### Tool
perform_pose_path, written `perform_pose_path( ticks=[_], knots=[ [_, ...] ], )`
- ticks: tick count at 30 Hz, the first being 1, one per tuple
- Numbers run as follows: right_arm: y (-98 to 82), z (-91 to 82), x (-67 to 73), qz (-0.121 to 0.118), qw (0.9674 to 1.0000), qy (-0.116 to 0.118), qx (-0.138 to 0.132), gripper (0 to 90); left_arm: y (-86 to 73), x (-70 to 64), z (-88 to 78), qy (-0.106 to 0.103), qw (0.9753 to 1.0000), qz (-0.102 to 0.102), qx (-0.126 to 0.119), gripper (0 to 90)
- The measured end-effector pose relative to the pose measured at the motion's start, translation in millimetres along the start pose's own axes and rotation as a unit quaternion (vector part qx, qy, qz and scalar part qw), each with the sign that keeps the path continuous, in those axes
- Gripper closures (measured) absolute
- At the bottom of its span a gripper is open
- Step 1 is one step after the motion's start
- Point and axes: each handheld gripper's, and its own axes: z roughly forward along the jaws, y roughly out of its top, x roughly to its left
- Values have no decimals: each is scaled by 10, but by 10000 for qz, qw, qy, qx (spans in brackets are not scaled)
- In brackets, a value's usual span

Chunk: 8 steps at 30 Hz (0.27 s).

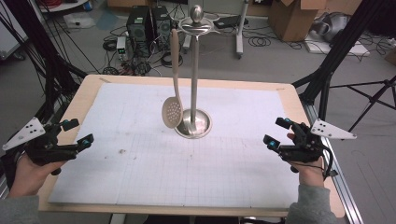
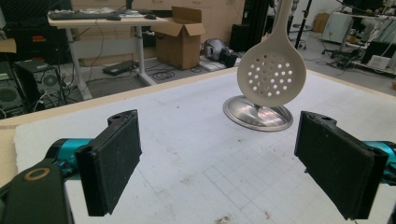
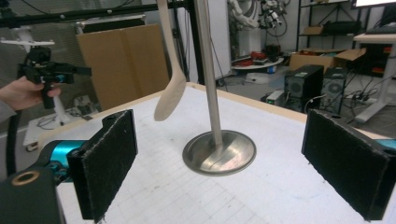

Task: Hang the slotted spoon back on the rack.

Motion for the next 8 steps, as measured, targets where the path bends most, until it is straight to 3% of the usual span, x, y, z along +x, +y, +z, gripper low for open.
perform_pose_path(
  ticks=[8],
  knots=[
    [-71,-35,-57,-10,10000,-44,28,95,-41,-38,89,-75,9999,-49,120,150]
  ],
)
